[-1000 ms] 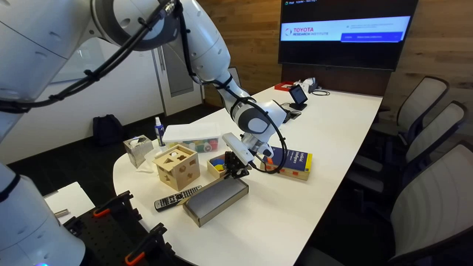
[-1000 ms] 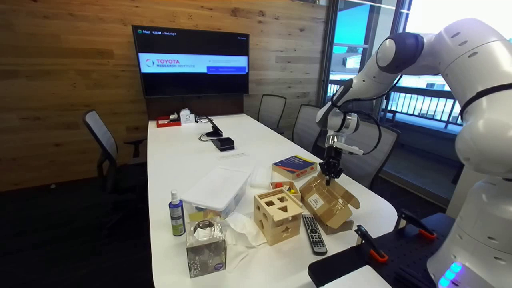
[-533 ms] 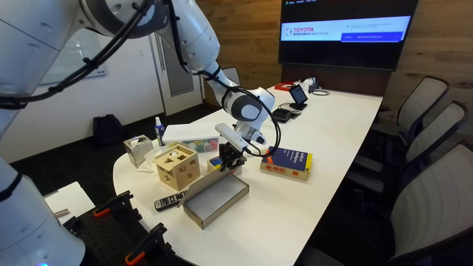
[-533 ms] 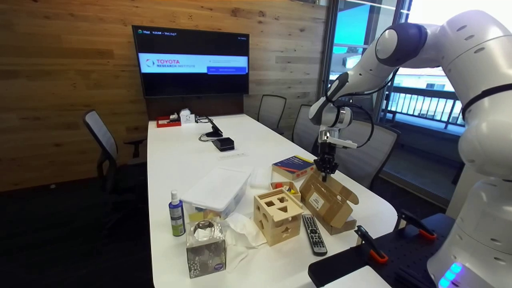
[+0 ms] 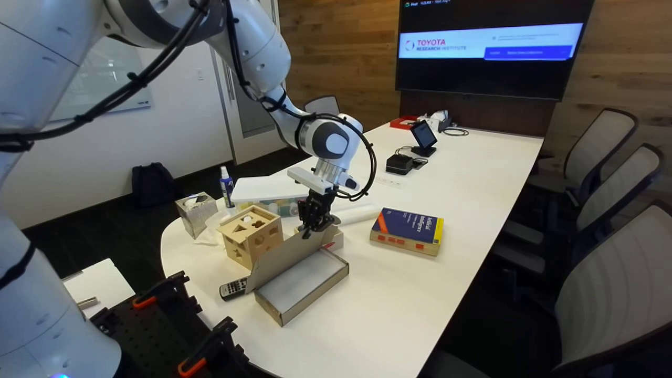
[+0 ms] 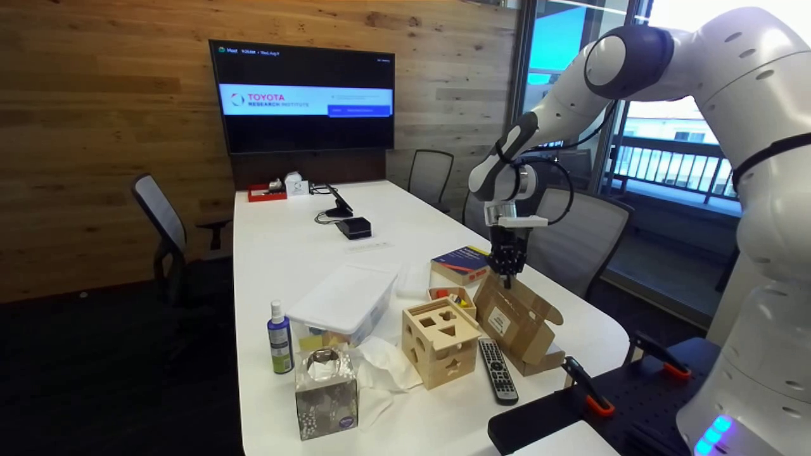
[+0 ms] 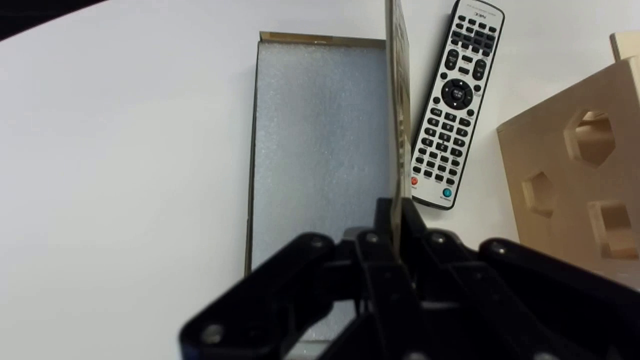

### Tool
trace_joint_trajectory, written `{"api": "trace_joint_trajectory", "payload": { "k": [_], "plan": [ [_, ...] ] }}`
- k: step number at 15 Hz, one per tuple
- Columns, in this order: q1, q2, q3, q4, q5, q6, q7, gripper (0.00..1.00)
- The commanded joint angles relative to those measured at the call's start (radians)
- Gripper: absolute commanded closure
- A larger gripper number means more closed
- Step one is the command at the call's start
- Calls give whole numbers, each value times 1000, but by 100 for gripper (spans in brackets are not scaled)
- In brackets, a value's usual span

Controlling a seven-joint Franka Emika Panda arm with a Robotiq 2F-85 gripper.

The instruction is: Open the box on the table

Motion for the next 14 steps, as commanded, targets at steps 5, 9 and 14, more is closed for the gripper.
{"api": "trace_joint_trajectory", "payload": {
  "k": [5,9,14],
  "plan": [
    [80,-27,13,-22,-72,-67,42,98],
    [81,-27,43,-14,-65,-92,-12,98],
    [52,-6,95,6,-46,-143,-179,98]
  ]
}}
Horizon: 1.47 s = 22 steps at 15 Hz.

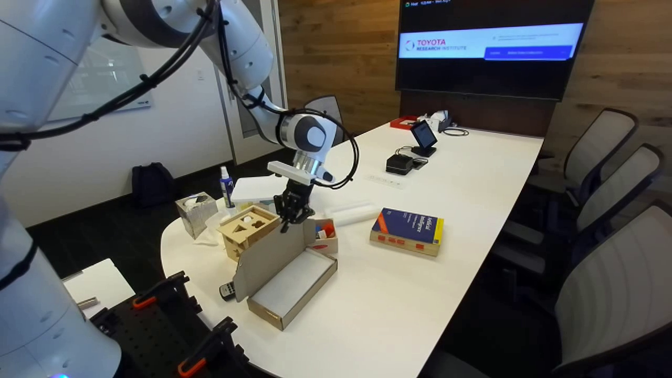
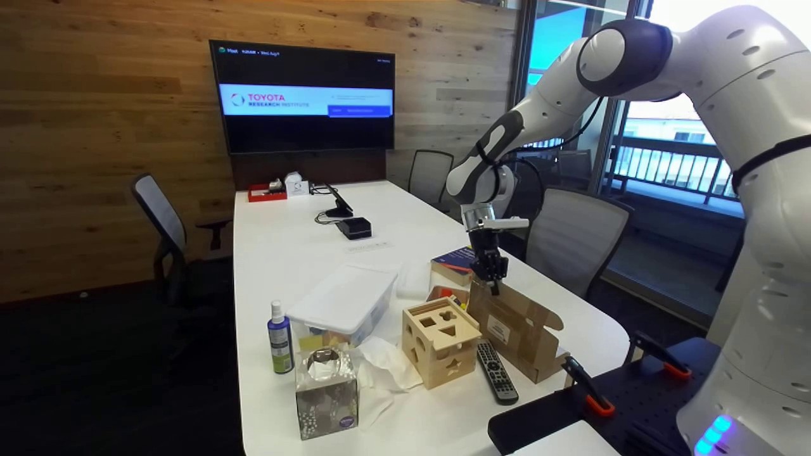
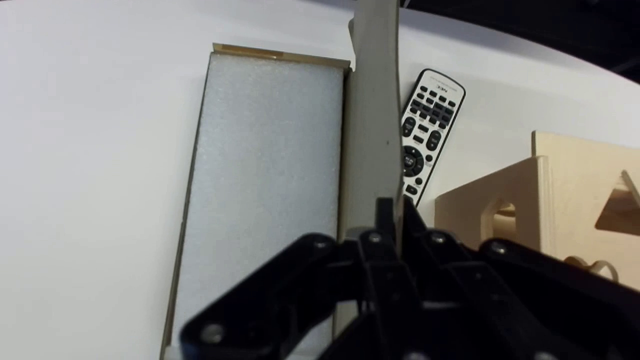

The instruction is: Open the box on the table

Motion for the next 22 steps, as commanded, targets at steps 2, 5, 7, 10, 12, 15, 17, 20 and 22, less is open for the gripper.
{"api": "trace_joint_trajectory", "payload": {
  "k": [2,5,7,10,12,15,17,20,22],
  "plan": [
    [-31,9,47,15,11,-78,-139,98],
    [-28,13,57,17,7,-120,-182,68],
    [-38,16,71,21,9,-166,-241,62],
    [-70,24,105,33,17,-250,-397,38],
    [-90,33,123,39,19,-293,-496,25],
    [-106,68,142,52,32,-317,-647,1],
    [-111,104,151,65,41,-307,-747,0],
    [-107,166,163,100,55,-331,-871,0],
    [-100,200,171,121,53,-352,-938,0]
  ]
}}
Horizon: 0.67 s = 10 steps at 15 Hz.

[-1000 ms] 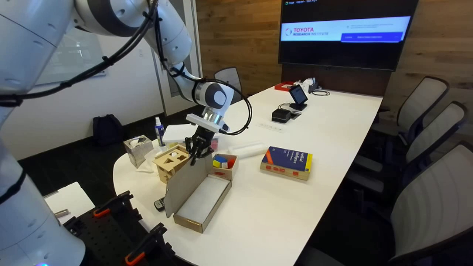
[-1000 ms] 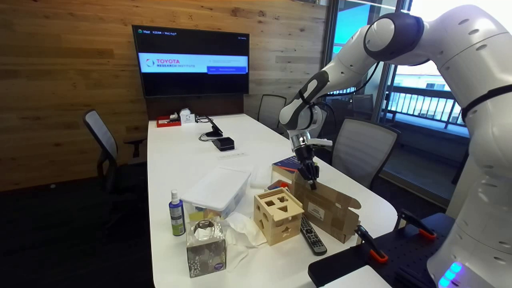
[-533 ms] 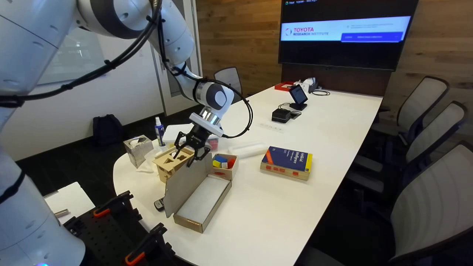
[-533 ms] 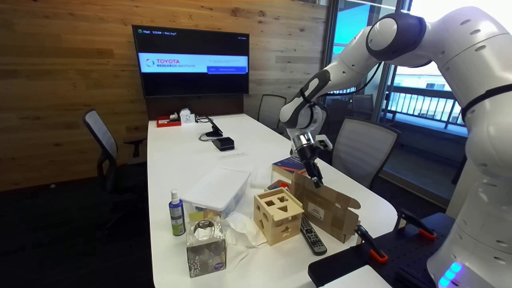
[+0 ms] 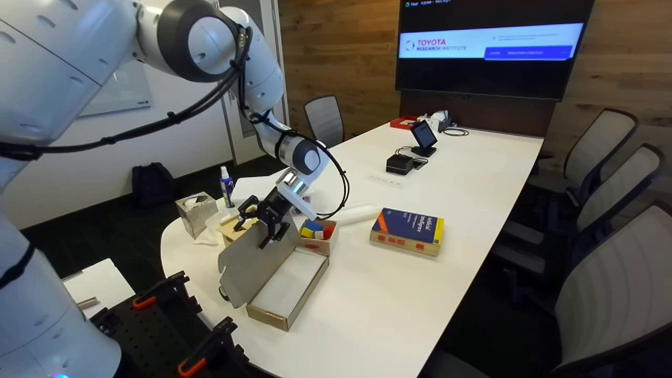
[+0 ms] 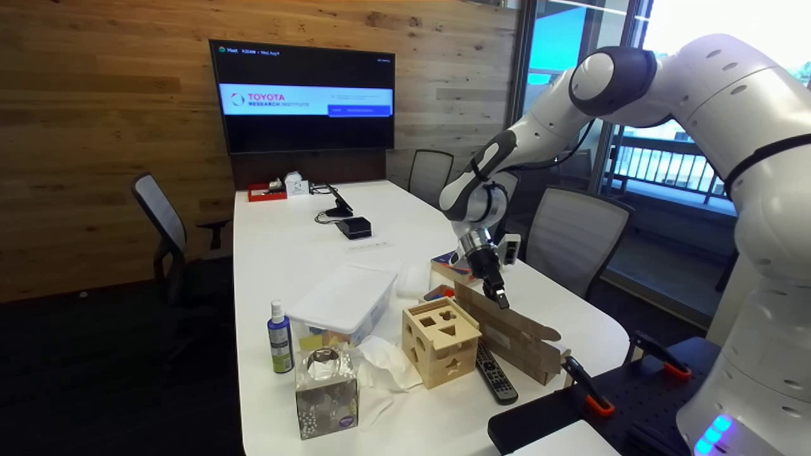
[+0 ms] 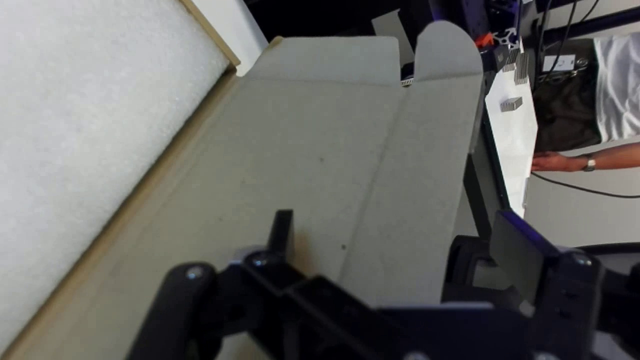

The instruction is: Open the box on the table

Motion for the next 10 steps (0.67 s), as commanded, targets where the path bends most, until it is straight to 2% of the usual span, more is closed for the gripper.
{"api": "trace_joint_trajectory", "payload": {
  "k": [1,6,10],
  "plan": [
    [6,71,19,71,8,-71,-108,0],
    [24,144,13,128,-23,-68,-207,0],
    [32,190,-3,154,-33,-17,-222,0]
  ]
}}
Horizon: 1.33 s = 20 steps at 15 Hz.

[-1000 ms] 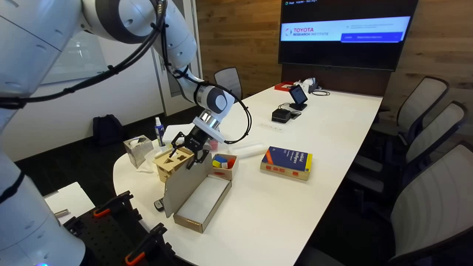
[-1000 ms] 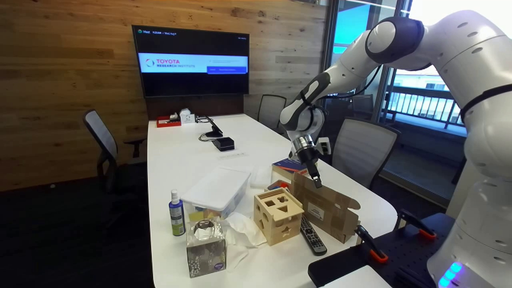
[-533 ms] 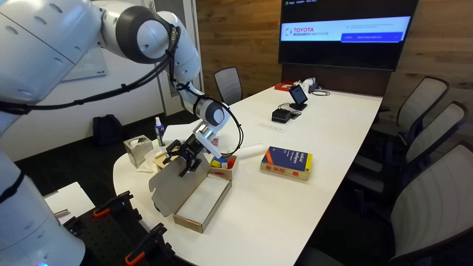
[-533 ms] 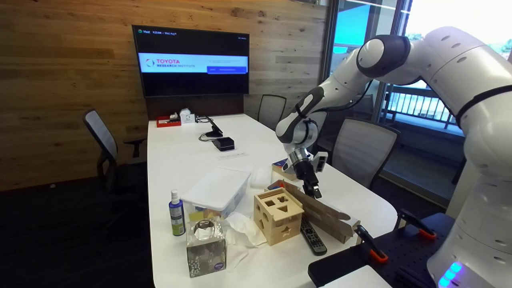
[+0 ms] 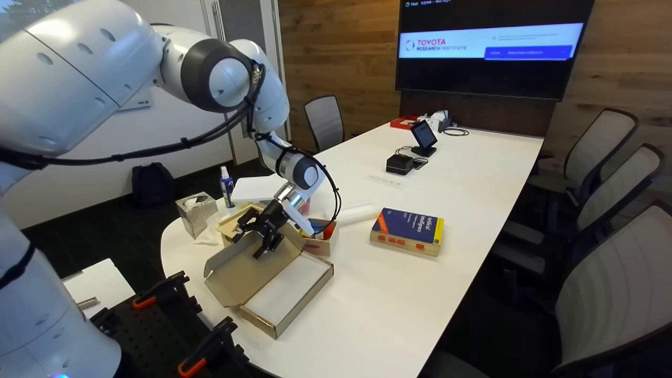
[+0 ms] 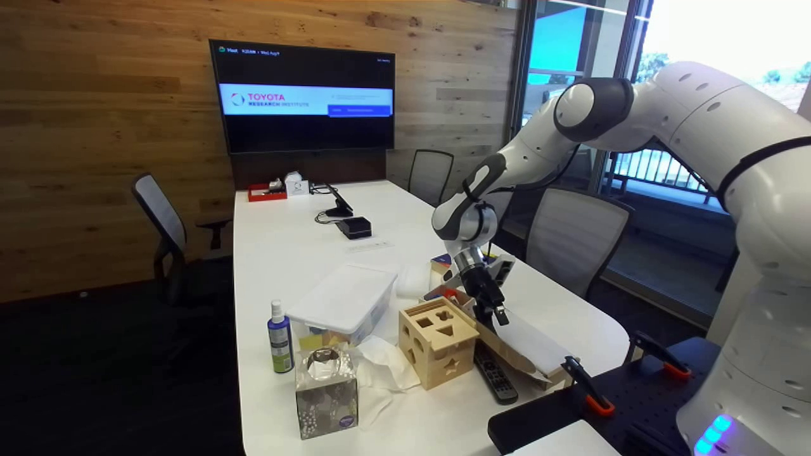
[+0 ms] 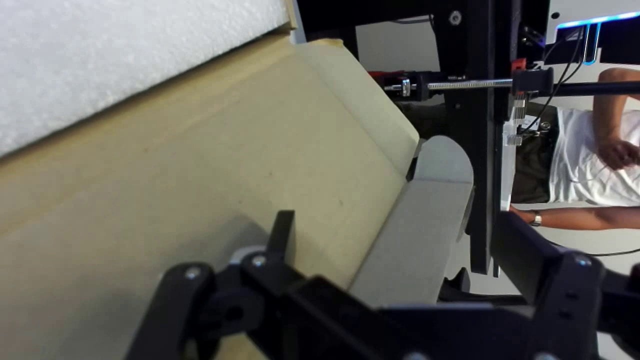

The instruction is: Open the box on the table

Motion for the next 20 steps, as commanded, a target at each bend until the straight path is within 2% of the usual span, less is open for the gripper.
{"api": "trace_joint_trajectory", "payload": {
  "k": [1,11,20],
  "plan": [
    [16,53,-23,50,-13,35,-14,0],
    [-4,117,-69,79,-3,171,30,0],
    [-3,184,-100,160,-21,143,50,0]
  ]
}}
